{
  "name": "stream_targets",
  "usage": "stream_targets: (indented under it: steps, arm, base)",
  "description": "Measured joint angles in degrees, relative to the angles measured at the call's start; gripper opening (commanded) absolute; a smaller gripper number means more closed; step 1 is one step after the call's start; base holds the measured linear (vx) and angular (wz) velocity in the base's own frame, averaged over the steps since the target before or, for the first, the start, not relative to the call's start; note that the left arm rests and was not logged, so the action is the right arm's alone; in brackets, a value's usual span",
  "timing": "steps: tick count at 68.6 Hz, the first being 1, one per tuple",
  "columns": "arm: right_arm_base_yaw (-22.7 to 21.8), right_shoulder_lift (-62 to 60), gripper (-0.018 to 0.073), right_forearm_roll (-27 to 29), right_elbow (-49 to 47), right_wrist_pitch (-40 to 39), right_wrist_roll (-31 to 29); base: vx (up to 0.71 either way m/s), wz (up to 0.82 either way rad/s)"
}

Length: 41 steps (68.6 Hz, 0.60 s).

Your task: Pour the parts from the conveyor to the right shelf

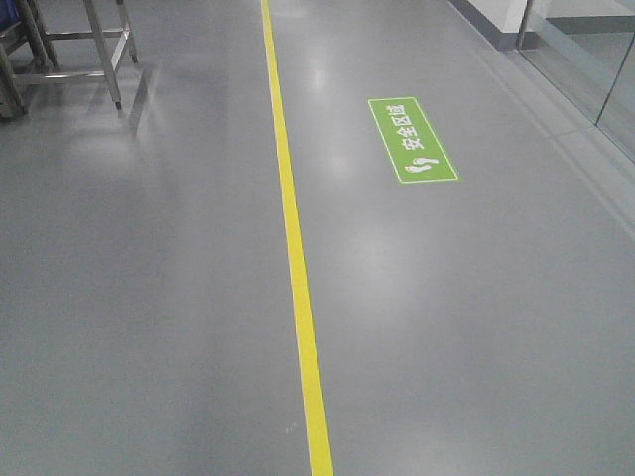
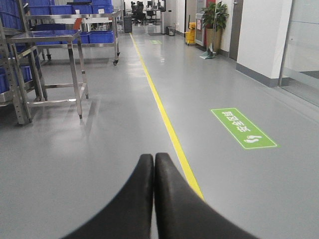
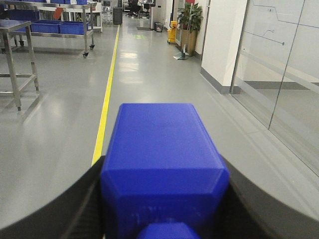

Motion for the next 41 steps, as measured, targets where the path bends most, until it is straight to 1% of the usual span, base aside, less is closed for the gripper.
stream_targets:
  steps: [26, 41]
  arm:
    - [0.0, 0.0, -0.0006, 0.0, 0.0, 0.0, 0.0]
    - [0.0, 0.0, -0.0006, 0.0, 0.0, 0.0, 0.0]
  base:
    - [0.53, 0.0]
    - [0.58, 0.08]
